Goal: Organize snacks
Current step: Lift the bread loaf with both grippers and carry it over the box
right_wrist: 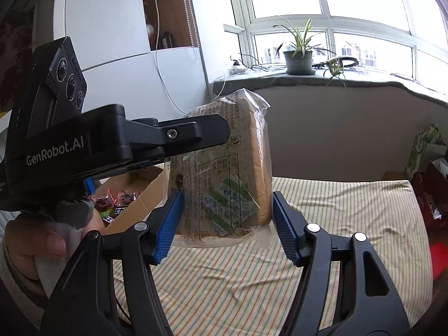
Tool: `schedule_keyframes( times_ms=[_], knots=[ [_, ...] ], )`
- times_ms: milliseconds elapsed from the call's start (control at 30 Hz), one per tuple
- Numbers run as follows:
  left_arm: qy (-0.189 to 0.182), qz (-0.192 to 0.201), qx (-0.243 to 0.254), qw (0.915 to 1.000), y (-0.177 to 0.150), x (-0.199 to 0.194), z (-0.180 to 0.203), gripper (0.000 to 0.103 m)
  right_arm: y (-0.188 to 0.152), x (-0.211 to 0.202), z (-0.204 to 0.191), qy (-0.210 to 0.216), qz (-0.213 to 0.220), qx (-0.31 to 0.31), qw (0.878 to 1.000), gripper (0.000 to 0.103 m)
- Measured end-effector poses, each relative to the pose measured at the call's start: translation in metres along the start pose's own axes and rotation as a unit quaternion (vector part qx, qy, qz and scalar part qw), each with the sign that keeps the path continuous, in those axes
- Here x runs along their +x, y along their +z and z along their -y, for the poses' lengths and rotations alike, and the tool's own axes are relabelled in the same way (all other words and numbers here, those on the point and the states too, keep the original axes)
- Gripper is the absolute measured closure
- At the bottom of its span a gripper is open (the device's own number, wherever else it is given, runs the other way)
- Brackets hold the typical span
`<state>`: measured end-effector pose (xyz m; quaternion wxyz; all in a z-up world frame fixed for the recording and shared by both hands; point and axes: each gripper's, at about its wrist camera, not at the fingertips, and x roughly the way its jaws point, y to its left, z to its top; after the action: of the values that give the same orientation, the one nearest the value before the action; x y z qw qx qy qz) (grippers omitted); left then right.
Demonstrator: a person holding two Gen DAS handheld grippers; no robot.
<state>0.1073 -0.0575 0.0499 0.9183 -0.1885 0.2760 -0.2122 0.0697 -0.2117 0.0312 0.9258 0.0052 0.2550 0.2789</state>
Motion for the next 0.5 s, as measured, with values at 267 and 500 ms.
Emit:
schedule_keyframes(
  times_ms=[267, 500],
  knots=[
    [-0.005, 0.034, 0.012, 0.9993, -0.007, -0.049, 0.01, 0.029, 0.0, -0.017, -0.032, 0.001, 0.003, -0.02, 1.0, 0.037],
    [0.011, 0.044, -0.017, 0.9988, -0.017, -0.067, -0.018, 0.029, 0.001, 0.016, -0.07, 0.029, -0.027, -0.034, 0.999, 0.037]
  ],
)
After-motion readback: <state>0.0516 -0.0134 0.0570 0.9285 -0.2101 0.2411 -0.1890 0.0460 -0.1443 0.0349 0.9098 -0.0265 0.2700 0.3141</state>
